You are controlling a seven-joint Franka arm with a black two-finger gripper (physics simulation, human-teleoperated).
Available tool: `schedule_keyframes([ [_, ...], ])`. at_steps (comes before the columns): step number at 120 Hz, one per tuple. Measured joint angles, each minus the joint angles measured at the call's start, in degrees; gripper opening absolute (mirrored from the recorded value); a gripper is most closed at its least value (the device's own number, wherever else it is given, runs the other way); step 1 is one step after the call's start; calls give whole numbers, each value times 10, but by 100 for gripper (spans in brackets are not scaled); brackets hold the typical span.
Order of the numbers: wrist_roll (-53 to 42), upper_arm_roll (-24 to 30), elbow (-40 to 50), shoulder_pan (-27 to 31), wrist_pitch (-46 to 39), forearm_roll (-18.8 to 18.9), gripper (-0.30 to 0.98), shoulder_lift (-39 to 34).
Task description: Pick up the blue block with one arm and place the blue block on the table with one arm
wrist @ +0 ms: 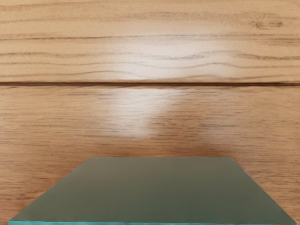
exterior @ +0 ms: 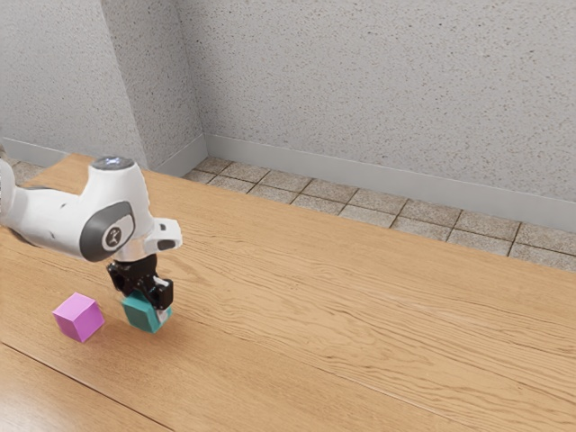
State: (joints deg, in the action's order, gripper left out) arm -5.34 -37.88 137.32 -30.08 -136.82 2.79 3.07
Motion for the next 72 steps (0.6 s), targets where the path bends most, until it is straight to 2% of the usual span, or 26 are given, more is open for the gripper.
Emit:
schedule_keyframes([
  [21,-3,0,0,16,-6,-13,50,2],
  [52,-9,0,-40,13,-6,-10,63,-15],
  [72,-11,2,-133,8,77,-7,66,-34],
])
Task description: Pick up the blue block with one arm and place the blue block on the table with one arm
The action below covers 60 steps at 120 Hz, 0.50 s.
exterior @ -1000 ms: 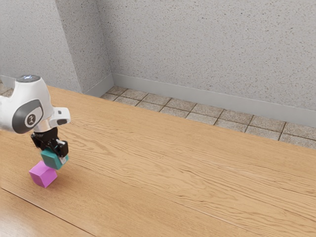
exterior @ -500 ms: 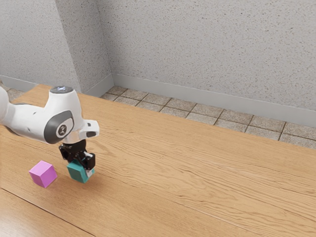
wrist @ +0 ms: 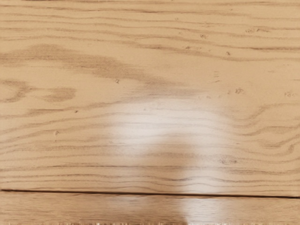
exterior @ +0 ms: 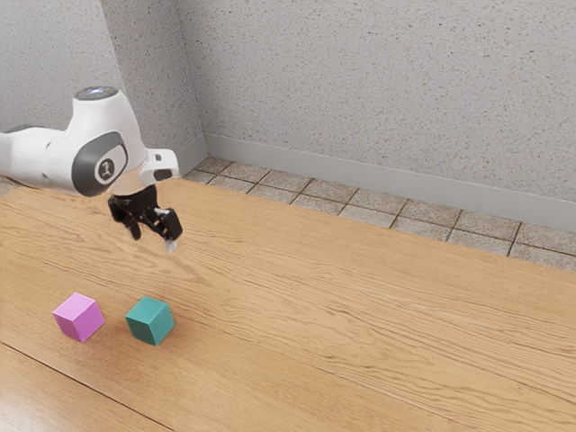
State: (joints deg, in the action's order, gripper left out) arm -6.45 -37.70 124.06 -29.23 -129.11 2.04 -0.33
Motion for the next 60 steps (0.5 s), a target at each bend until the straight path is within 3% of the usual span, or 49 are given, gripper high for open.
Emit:
schedule_keyframes([
  [30,-2,14,-150,-13,196,39,68,-19],
  [60,-1,23,-164,-39,298,80,68,-20],
])
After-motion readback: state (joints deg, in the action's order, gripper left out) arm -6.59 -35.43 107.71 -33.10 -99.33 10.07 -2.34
